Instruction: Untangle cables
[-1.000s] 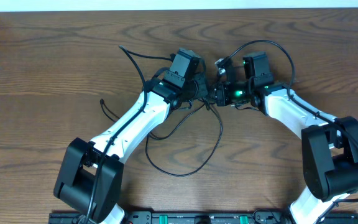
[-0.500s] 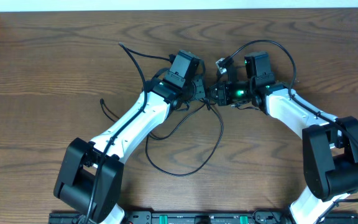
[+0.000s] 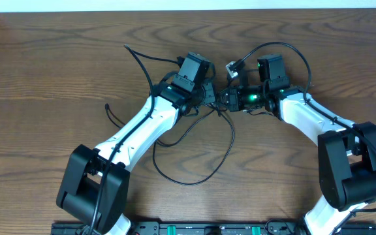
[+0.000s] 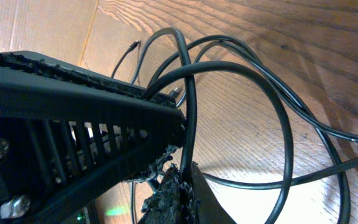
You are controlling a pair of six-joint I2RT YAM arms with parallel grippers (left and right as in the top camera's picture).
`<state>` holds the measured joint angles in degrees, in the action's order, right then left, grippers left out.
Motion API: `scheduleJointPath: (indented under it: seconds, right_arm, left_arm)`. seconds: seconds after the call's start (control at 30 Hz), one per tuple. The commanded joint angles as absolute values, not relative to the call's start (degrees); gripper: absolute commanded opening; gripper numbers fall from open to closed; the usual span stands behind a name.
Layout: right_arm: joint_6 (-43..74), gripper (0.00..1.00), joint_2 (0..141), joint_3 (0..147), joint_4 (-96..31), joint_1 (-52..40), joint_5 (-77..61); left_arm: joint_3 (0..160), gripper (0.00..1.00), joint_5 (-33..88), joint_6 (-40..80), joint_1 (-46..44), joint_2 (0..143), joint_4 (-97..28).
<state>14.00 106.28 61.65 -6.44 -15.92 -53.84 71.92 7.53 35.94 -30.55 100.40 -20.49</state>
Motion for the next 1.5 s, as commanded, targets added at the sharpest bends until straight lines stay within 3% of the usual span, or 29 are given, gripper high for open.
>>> scheduleJointPath:
  seconds: [0.0, 0.37, 0.57, 0.77, 0.83, 1.0, 1.27, 1.4, 1.47]
  right_arm:
    - [13.21, 0.01, 106.39, 61.84, -6.37, -15.94, -57.17]
    - [13.23, 0.01, 106.39, 61.84, -9.61, -13.50, -52.01]
    - [14.22, 0.01, 106.37, 61.84, -18.37, -1.28, -47.55]
    - [14.72, 0.01, 106.37, 61.84, -21.93, 14.85, -56.82]
    - [13.98, 0.01, 106.37, 61.84, -22.85, 17.30, -59.64]
    - [10.31, 0.01, 106.37, 61.84, -24.18, 17.74, -61.63]
    - [10.20, 0.01, 106.37, 61.84, -24.03, 9.06, -55.13]
    - [10.31, 0.01, 106.37, 61.84, -23.79, 4.32, -50.13]
    - [10.90, 0.01, 106.39, 61.84, -23.81, 3.05, -48.53]
  left_arm:
    - [72.20, 0.08, 6.79, 35.64, -30.55, 100.01, -20.45]
    - [72.23, 0.08, 3.64, 35.35, -29.04, 99.83, -24.53]
    - [72.20, 0.08, -11.29, 35.38, -18.48, 99.22, -39.48]
    - [72.20, 0.08, -15.68, 37.63, -1.63, 99.22, -45.43]
    - [72.20, 0.08, -12.40, 41.25, 2.72, 99.22, -46.94]
    - [72.20, 0.08, 6.90, 36.75, 7.81, 99.22, -45.71]
    - [72.20, 0.09, 18.74, 30.63, 0.05, 99.22, -41.15]
    - [72.20, 0.27, 19.03, 30.65, -7.03, 99.22, -37.21]
    - [72.20, 0.42, 19.03, 30.68, -10.39, 99.22, -34.94]
